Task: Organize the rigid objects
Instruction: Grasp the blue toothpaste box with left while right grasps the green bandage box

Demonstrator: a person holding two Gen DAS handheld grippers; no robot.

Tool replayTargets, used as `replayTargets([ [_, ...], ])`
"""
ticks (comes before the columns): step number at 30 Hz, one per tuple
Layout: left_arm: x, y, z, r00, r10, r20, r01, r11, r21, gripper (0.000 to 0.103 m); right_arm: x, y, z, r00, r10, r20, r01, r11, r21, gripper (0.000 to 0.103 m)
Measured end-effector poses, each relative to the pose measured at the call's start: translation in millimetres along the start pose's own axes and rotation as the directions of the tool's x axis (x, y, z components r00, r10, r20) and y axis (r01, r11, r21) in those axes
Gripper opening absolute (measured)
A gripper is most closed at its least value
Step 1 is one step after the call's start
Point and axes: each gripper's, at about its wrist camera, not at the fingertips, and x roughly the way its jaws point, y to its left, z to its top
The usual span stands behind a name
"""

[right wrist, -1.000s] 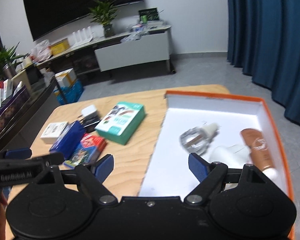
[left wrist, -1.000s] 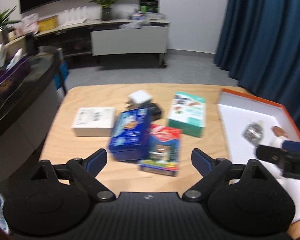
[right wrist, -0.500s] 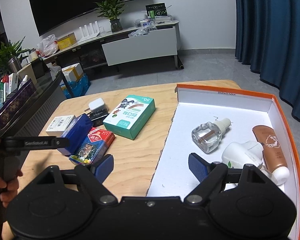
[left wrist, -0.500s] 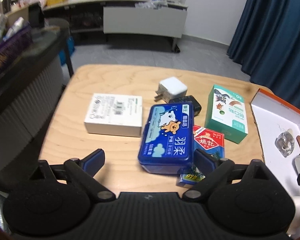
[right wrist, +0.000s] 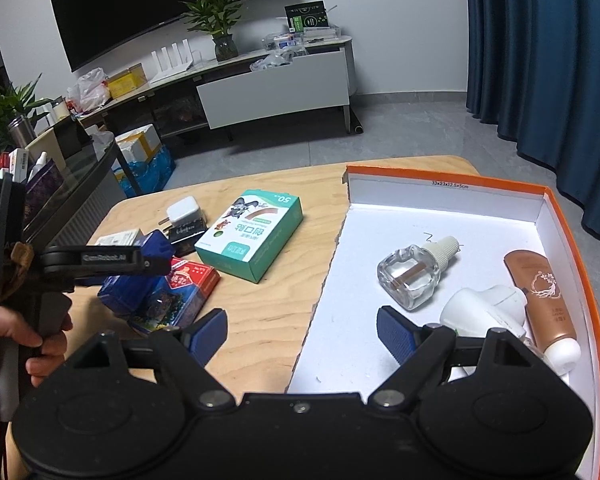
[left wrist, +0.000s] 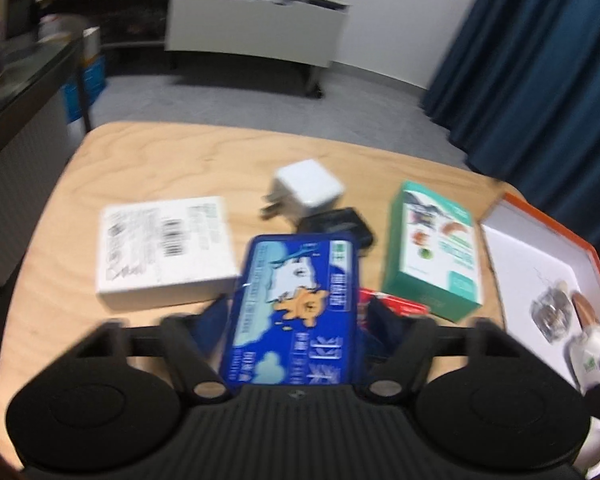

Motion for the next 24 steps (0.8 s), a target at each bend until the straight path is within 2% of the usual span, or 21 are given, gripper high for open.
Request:
replayTargets([
  [2,-5,1,-3,1.0,-0.027,0.015,0.027,1.0,-0.003,0.063,3,3,1,1.0,0.0,-0.006,0.0,1.0,-0.002,0.096],
  [6,-26,3,-14,0.998,0.011,0.056,-0.011,1.0,-0.001,0.063,12,11,7,1.0,0.016,-0.014,-0.016,1.0,-0.005,0.096],
  [11,-58,3,-23,0.985,0.112,0.129,-0.12,0.991,0.06,0.063,44,27,27,0.996,0.074,-0.059,-0.071,0.996,0.062,0.096],
  [13,-67,7,-26,0.977,0.152,0.148,-0.162,0.985,0.057,0.063,59,36,37,0.993,0.087,-0.076,-0.08,0.992,0.098,0.096],
  [15,-74,13,-28,0.976,0.155,0.152,-0.163,0.986,0.037,0.063,73,47,46,0.992,0.086,-0.088,-0.074,0.99,0.123,0.096],
  [18,-80,16,-31,0.969,0.177,0.172,-0.187,0.981,0.044,0.063,95,60,59,0.993,0.045,-0.107,-0.029,0.988,0.148,0.096],
  [20,-83,19,-32,0.967,0.18,0.178,-0.189,0.981,0.038,0.063,109,69,66,0.992,-0.012,-0.124,0.031,0.988,0.15,0.096],
  [24,-83,19,-31,0.966,0.178,0.189,-0.189,0.981,0.042,0.063,139,77,73,0.982,-0.1,-0.163,0.121,0.985,0.127,0.096],
])
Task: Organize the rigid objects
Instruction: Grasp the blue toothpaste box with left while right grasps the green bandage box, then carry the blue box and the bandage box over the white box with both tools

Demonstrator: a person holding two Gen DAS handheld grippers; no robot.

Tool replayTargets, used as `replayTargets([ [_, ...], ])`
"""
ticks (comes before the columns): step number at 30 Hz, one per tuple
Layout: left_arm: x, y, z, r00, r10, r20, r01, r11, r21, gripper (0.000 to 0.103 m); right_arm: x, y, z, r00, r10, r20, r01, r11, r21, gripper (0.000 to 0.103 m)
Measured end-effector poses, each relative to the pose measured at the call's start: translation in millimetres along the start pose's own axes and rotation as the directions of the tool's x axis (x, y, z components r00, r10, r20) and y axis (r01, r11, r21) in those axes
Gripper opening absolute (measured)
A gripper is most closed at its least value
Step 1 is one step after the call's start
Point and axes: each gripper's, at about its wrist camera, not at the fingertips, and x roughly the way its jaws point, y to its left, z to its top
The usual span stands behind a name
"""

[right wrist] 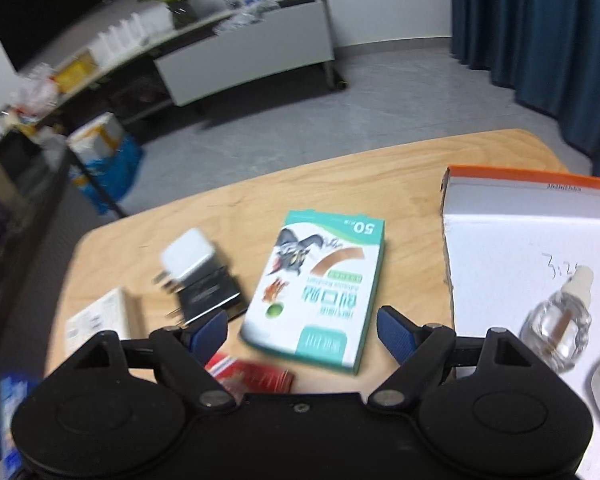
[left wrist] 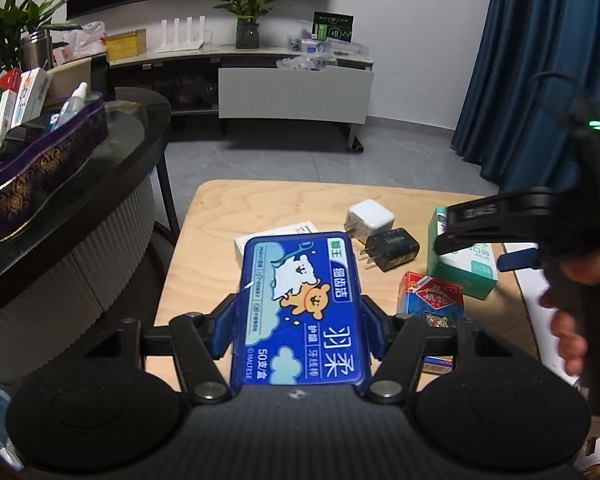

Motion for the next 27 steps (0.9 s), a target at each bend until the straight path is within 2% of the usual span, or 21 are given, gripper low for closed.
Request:
replayTargets([
  [4,1,-2,0,1.0,-0.013,0.003,0.013,1.0,-0.006,0.063,26,3,5,0.997,-0.056,-0.053,0.055,0.998,-0.013,0.098],
  [8,3,-5,-1,1.0,-0.018,0.005,0.018,1.0,-0.003,0.063,24,-1,5,0.997,-0.074,-0.011,0.074,0.996,-0.059,0.084],
  [11,3,-9,-1,1.0,-0.022,0.01,0.022,1.0,-0.004,0.063,12,-15,2,0.999,-0.048,0.014,0.049,0.998,-0.041,0.084],
  [19,-9,-36,0,0.998,-0.062,0.028,0.061,0.998,0.025,0.063,-73,-54,-14,0.989,0.015,0.148,-0.003,0.997,-0.079,0.084],
  [25,-25,-83,-7,0.987,-0.154,0.038,0.152,0.986,0.068,0.063,-138,-115,-51,0.975,-0.037,0.217,0.049,0.998,-0.048,0.084],
  [27,-31,-102,-12,0.979,-0.202,0.032,0.199,0.977,0.083,0.063,-153,-135,-67,0.971,-0.062,0.232,0.075,0.996,-0.047,0.084],
])
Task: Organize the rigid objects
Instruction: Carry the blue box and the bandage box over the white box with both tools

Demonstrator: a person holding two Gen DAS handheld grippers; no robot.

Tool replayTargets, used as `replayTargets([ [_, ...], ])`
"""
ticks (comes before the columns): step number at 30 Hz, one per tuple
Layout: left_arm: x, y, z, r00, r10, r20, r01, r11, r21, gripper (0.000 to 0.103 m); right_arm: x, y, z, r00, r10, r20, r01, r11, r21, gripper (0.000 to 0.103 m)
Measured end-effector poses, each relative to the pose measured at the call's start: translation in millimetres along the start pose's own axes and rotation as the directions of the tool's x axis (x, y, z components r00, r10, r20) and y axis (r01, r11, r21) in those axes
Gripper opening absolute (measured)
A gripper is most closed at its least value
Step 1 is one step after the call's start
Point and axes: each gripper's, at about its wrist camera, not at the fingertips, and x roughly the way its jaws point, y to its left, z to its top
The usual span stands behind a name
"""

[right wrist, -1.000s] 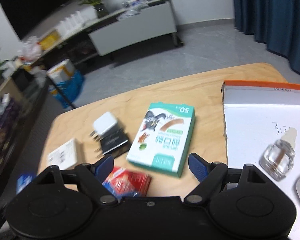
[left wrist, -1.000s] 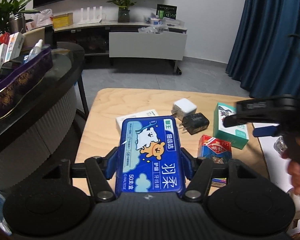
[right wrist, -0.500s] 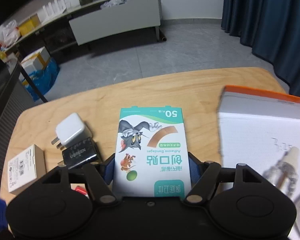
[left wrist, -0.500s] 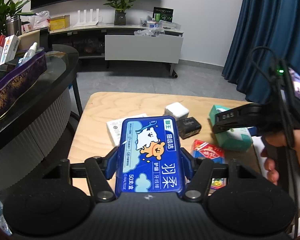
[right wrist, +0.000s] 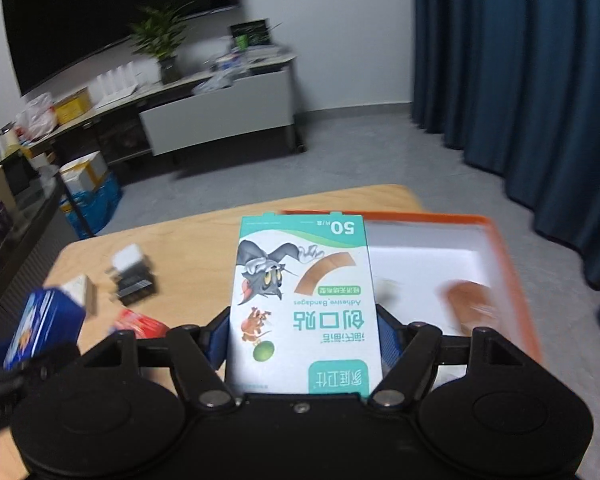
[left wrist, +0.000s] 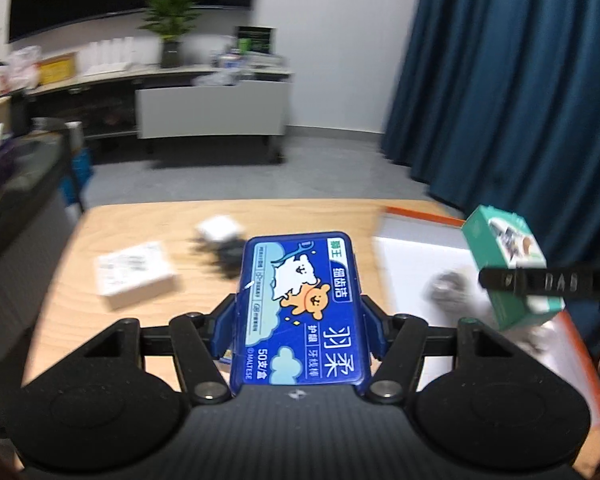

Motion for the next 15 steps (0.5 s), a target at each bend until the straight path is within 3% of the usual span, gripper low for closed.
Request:
replayTargets([
  [4,0,-40,-7,0.997,-0.079,-0.015,0.079,0.996,0.037,0.063,-25,-35,-24,0.999,-0.047,-0.007,0.048,0.998,0.036,0.084],
  [8,3,-72,-11,0.988,-0.147,-0.045,0.149,0.987,0.053,0.063,-38,-51,-41,0.996,-0.089,-0.001,0.089,0.996,0.001,0.084],
  [15,13,-102,-21,0.986,-0.144,-0.079,0.152,0.983,0.101,0.063,-46,-64,-56,0.996,-0.088,0.002,0.088,0.996,0.002,0.084],
])
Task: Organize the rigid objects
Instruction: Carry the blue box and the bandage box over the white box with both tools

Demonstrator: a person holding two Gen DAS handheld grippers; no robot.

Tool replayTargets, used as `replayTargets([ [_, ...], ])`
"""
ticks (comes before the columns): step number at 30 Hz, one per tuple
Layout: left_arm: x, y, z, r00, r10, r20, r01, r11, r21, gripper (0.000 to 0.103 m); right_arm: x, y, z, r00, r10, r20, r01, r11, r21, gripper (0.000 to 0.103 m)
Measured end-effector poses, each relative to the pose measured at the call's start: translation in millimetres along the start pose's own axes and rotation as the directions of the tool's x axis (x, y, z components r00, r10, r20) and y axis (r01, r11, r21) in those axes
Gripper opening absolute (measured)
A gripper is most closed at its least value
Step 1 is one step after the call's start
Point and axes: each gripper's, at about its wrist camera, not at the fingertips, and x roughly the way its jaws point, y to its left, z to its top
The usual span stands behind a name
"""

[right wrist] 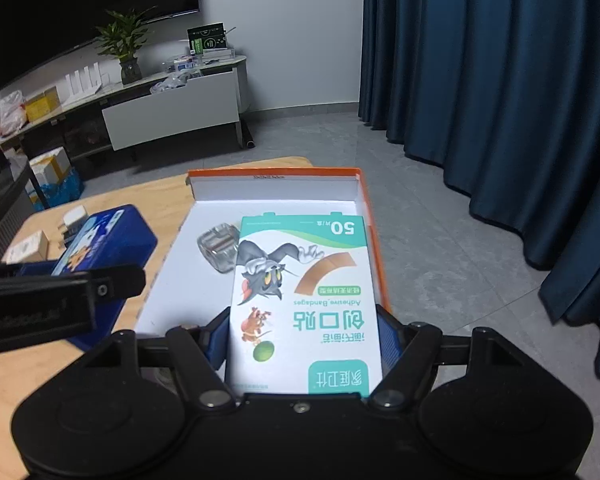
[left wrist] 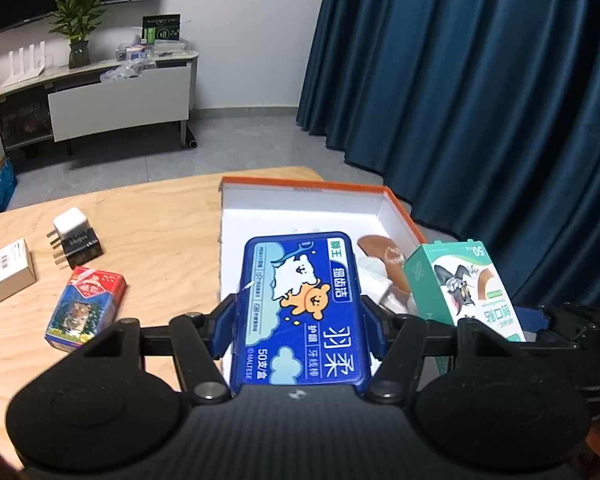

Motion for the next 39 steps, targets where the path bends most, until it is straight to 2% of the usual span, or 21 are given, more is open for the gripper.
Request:
replayTargets([
  [7,3,-10,0,1.0,0.027,-0.01,-0.026,0.999,0.026,0.063,0,-19,-12,1.0,0.016,-0.023,-0.014,0.997,0.073,0.084],
  [17,-1,-8,2,0.998,0.055,-0.009,-0.055,0.998,0.025,0.063,1,-23,-13,1.0,0.018,-0.019,-0.016,0.997,0.08,0.084],
  [39,1,-7,2,0.998,0.053,-0.016,-0.053,0.998,0.029,0.063,4,-24,-11,1.0,0.016,-0.003,-0.016,0.997,0.08,0.084],
])
